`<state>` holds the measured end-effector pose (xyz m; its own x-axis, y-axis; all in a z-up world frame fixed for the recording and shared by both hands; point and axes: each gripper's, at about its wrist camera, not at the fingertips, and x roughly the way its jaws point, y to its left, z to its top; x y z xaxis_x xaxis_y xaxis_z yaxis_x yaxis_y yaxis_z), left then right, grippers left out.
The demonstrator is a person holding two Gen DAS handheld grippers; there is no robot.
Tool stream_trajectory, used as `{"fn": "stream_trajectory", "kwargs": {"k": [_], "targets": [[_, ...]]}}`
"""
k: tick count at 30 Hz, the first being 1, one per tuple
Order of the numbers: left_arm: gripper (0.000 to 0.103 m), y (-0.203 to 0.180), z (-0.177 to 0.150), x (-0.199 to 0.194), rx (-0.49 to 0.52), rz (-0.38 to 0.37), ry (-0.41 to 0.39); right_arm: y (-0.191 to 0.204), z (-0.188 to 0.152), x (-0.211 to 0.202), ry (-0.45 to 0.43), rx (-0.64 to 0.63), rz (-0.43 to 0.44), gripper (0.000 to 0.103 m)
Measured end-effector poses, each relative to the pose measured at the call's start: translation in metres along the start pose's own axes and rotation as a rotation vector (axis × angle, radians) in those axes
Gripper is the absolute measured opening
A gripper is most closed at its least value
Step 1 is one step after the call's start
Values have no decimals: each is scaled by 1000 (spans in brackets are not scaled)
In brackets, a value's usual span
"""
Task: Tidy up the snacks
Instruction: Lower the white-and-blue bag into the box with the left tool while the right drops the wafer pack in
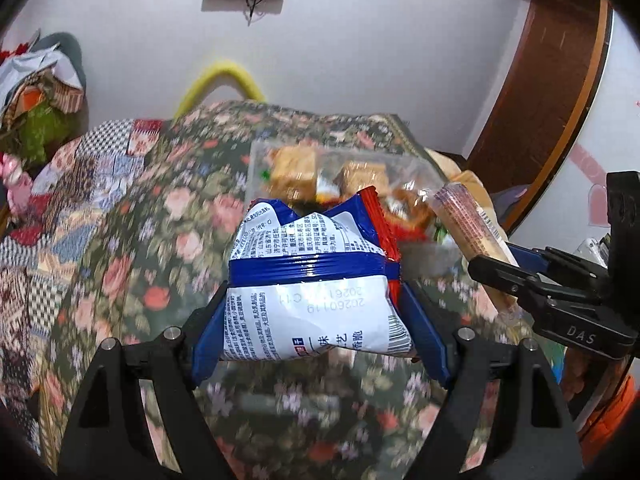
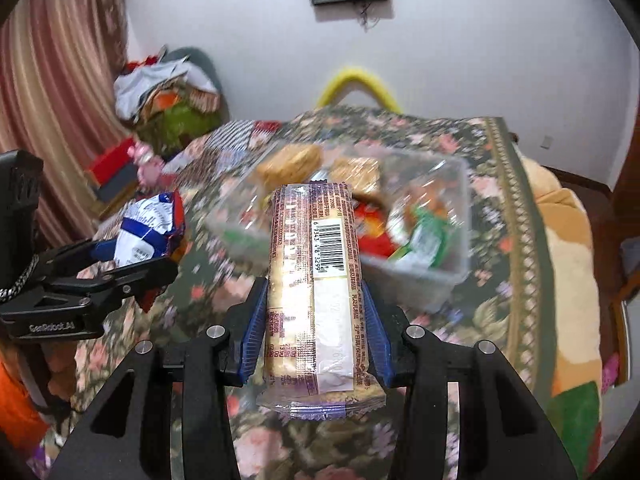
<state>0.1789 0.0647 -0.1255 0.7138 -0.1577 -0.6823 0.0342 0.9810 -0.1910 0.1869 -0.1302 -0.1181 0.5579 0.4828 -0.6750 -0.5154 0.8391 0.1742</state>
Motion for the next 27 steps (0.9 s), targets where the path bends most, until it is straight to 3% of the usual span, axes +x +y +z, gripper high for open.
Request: {"fn": "stream_trajectory", "kwargs": {"k": [13, 27], "targets": [[81, -5, 56, 76, 14, 5, 20, -22, 38, 23, -65, 71, -76, 42], [87, -14, 56, 112, 62, 20, 36, -33, 46, 64, -24, 70, -94, 42]]}}
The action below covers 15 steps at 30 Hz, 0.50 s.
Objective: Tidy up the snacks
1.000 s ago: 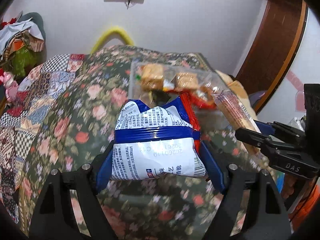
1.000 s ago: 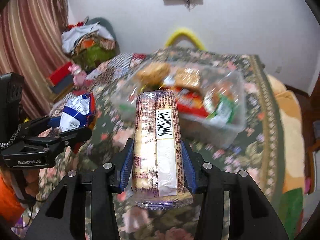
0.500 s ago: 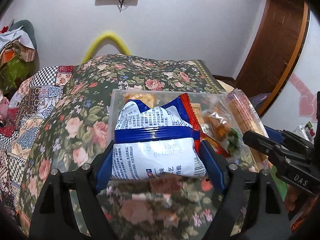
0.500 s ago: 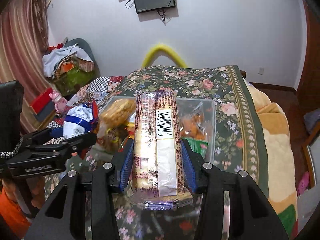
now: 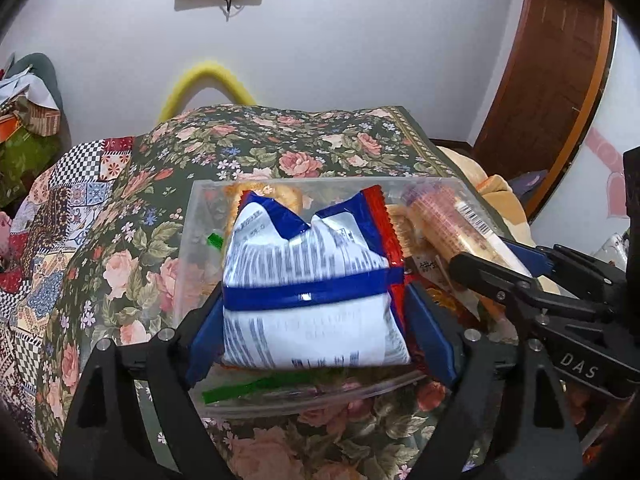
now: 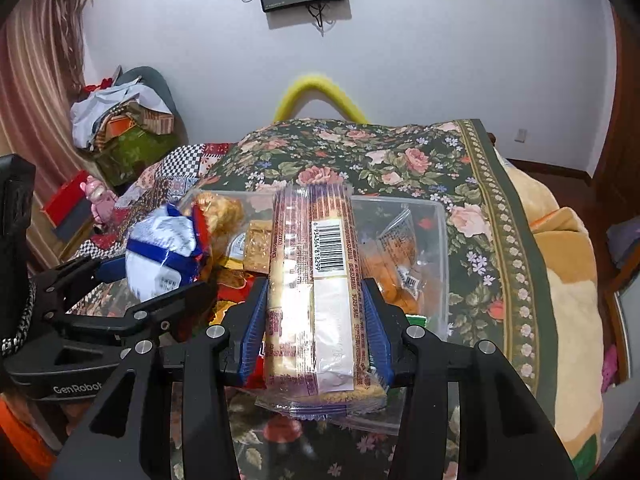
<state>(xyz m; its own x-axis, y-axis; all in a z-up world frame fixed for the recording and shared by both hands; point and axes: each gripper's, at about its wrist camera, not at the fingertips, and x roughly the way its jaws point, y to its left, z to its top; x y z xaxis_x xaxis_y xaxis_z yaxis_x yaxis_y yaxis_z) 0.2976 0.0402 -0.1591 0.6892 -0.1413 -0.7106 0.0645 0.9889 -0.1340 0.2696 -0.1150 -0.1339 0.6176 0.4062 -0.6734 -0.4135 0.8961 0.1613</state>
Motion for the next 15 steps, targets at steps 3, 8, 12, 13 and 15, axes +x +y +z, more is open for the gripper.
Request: {"fn": "stream_trajectory", "kwargs": {"k": [3, 8, 12, 13, 15], "targets": [[91, 3, -2, 2, -17, 2, 10, -1, -1, 1, 7, 9, 9, 43], [91, 2, -4, -8, -12, -7, 13, -2, 0, -3, 17, 28, 29, 43], [91, -2, -3, -30, 1, -7, -32, 0, 3, -19, -4, 22, 26, 43], [91, -3, -2, -38, 5, -6, -47, -1, 4, -23, -11, 22, 27, 43], [91, -6, 1, -56, 6, -8, -79, 0, 5, -39, -34, 22, 26, 43]]}}
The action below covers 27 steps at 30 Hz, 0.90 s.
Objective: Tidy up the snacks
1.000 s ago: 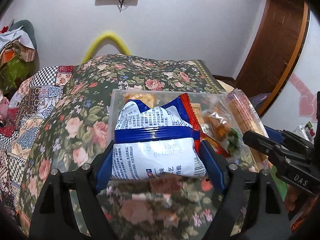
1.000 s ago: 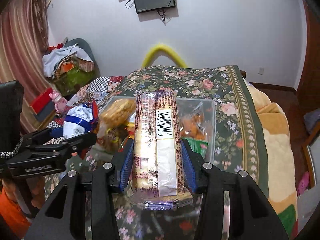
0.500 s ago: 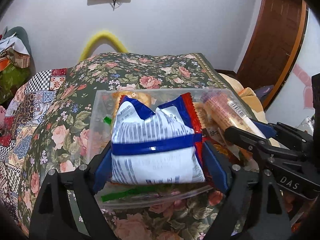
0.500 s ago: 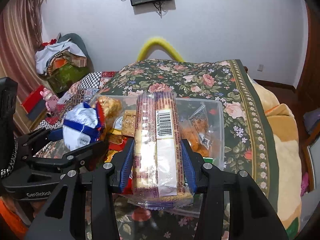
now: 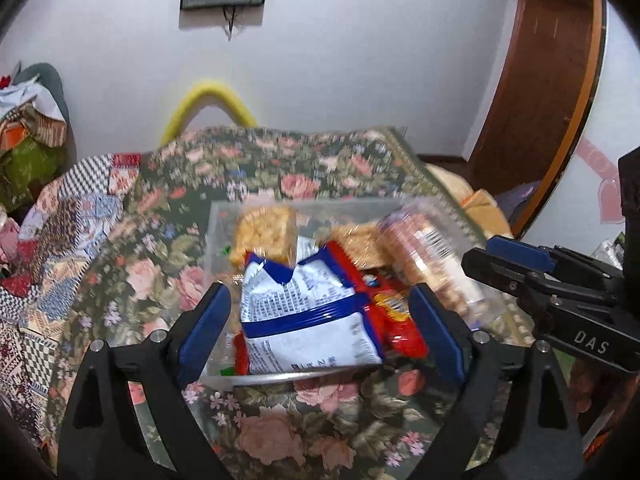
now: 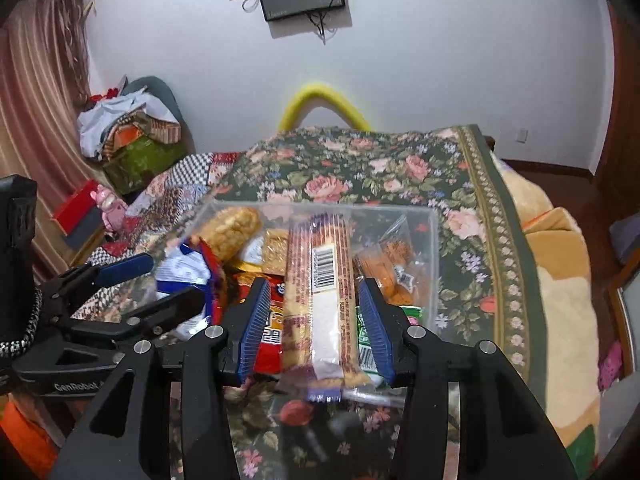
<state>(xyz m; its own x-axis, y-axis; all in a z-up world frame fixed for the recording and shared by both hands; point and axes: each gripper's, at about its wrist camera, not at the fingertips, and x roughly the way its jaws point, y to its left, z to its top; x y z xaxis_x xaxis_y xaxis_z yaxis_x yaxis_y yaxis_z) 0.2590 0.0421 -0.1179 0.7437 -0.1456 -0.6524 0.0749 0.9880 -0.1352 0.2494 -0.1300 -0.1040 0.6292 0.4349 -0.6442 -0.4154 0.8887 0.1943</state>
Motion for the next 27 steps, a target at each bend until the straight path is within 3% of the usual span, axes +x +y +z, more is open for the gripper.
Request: {"fn": "stream_trajectory", "kwargs": {"k": [7, 15, 21, 27], "targets": [[91, -11, 13, -83, -11, -23, -147, 8, 6, -62, -105, -21, -14, 43], [91, -37, 4, -181, 24, -18, -334, 32, 5, -142, -258, -57, -9, 44], [96, -55, -8, -220, 65, 14, -406, 47, -4, -183, -352, -59, 3, 66], [101, -64, -21, -235, 88, 23, -433, 56, -15, -196, -387, -59, -21, 78]]}}
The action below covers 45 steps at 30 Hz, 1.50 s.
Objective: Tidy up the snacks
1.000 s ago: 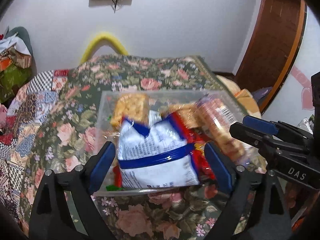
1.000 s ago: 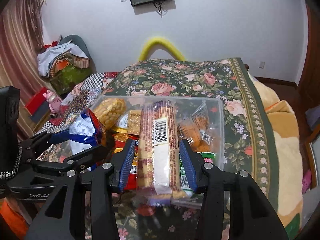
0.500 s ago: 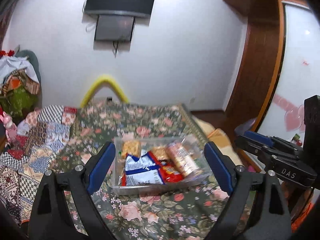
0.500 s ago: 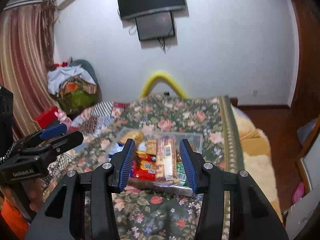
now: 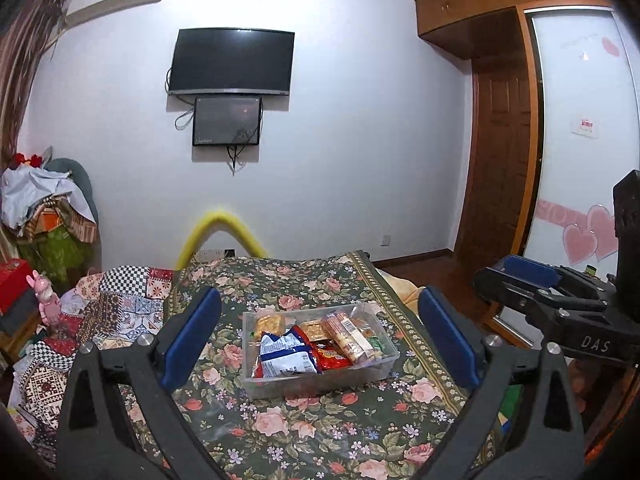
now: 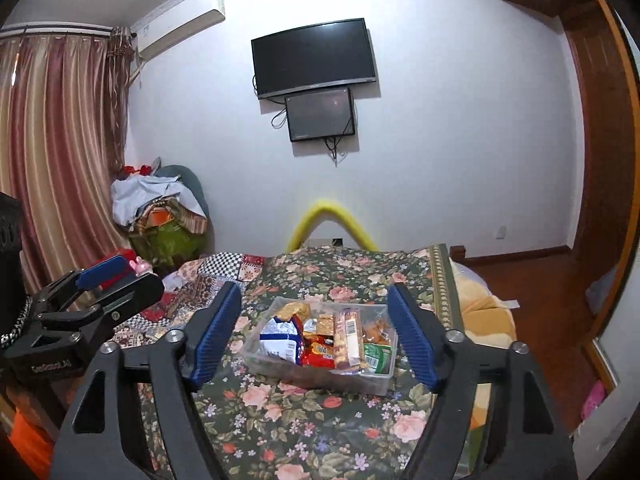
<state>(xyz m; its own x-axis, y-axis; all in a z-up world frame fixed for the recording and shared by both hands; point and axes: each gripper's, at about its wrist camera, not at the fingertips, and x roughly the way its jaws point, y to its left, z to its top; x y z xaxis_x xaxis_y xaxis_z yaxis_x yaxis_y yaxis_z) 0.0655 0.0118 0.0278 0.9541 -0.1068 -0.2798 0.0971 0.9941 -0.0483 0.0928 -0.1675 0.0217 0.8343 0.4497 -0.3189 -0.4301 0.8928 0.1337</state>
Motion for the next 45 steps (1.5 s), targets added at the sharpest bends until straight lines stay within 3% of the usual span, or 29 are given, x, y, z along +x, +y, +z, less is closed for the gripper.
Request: {"fn": "stream_trajectory", "kwargs": {"k": [5, 12, 17, 45], "targets": [[101, -2, -6, -5, 4, 3, 4, 3, -4, -6, -11, 1, -18, 84], [102, -5, -10, -11, 2, 5, -4, 8, -11, -19, -32, -23, -56, 99], [102, -6, -11, -14, 2, 2, -6, 11, -14, -27, -49, -36, -71, 103], [103, -12, -14, -17, 3, 10, -9, 8, -17, -33, -52, -32, -82, 103]]}}
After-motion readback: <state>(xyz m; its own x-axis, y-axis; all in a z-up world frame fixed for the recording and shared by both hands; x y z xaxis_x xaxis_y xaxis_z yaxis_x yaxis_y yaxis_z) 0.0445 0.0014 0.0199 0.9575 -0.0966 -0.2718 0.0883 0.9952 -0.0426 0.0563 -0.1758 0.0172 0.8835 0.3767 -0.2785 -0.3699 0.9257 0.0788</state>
